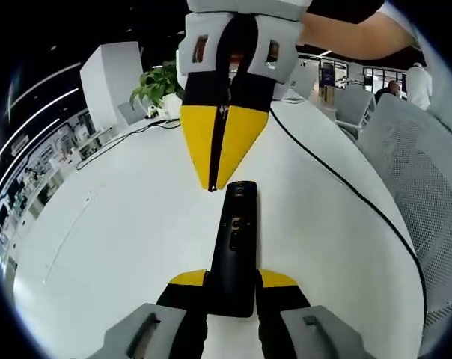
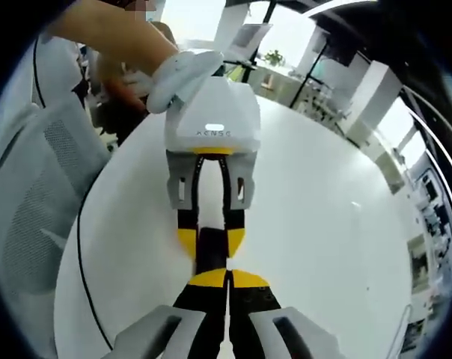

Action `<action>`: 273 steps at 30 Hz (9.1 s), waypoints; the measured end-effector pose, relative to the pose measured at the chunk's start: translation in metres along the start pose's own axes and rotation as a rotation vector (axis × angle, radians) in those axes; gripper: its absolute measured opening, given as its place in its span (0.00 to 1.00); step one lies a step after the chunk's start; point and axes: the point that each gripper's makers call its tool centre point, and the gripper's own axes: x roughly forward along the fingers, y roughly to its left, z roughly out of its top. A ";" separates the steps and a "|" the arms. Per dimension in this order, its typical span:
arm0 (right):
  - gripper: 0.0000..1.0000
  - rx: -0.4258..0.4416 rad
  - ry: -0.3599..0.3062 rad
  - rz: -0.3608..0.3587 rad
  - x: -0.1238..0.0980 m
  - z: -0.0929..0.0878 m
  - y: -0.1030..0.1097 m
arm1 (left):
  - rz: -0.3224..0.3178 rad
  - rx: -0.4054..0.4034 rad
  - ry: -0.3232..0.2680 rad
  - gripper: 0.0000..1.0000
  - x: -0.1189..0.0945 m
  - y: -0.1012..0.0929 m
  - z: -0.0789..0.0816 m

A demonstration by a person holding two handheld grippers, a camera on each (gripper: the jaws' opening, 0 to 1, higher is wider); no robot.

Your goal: Press the specified remote control buttons in sequence, fully releasing each button before pressing the next.

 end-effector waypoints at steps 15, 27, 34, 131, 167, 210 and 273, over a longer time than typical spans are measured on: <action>0.19 0.037 -0.029 -0.018 -0.003 -0.011 0.002 | -0.002 0.000 -0.001 0.23 0.001 0.000 0.000; 0.34 0.102 -0.064 -0.011 -0.008 -0.022 0.006 | -0.007 0.001 -0.001 0.23 0.000 -0.001 -0.001; 0.34 0.119 -0.052 -0.018 -0.014 -0.035 0.006 | -0.007 0.001 0.002 0.23 0.000 0.000 -0.002; 0.19 0.169 -0.003 0.042 0.020 -0.091 0.023 | -0.017 -0.020 0.008 0.23 0.000 -0.001 0.000; 0.19 0.120 -0.025 -0.091 -0.010 -0.087 -0.029 | 0.042 0.078 0.014 0.23 -0.009 0.051 0.031; 0.19 0.162 -0.030 -0.161 0.019 -0.139 -0.124 | 0.015 0.158 0.098 0.23 0.041 0.150 0.024; 0.41 0.237 -0.221 -0.199 0.011 -0.119 -0.125 | 0.053 -0.006 -0.065 0.44 0.036 0.153 0.028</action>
